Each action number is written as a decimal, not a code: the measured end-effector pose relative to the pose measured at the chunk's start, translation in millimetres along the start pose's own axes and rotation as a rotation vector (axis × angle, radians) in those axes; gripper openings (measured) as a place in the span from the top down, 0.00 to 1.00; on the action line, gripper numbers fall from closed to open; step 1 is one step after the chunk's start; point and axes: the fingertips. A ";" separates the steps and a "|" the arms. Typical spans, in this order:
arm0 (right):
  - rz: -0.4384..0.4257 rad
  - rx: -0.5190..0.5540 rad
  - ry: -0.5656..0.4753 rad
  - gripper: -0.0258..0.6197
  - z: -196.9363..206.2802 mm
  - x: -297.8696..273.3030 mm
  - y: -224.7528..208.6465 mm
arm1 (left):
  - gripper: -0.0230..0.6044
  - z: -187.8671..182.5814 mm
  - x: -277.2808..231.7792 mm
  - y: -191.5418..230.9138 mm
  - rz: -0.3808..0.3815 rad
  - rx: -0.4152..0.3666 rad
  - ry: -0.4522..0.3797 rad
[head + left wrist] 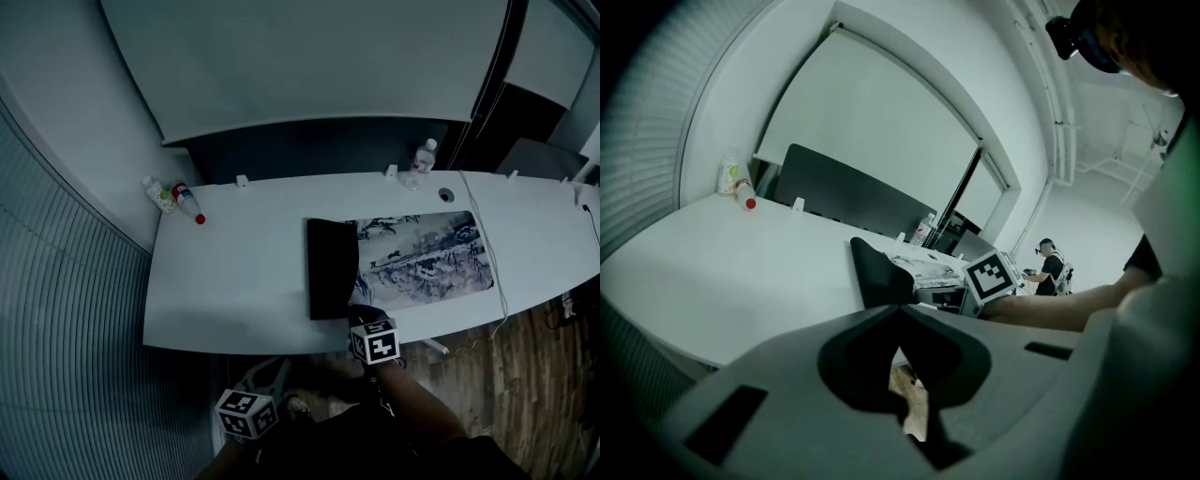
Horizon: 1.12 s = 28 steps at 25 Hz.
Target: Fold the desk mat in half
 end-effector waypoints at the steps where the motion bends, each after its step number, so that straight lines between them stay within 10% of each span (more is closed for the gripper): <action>1: -0.001 -0.002 0.002 0.90 2.3 0.5 -5.5 | 0.95 0.8 -2.9 -3.9 -0.004 0.002 0.002; 28: 0.020 -0.047 -0.025 0.90 -0.2 30.3 -111.6 | 0.95 -2.1 -84.3 -81.0 0.049 -0.021 0.046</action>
Point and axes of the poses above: the fingertips, and each gripper's own axes: x backward along the fingers, y to its left, z out of its underside, and after that the axes turned 5 degrees about -x, right-handed
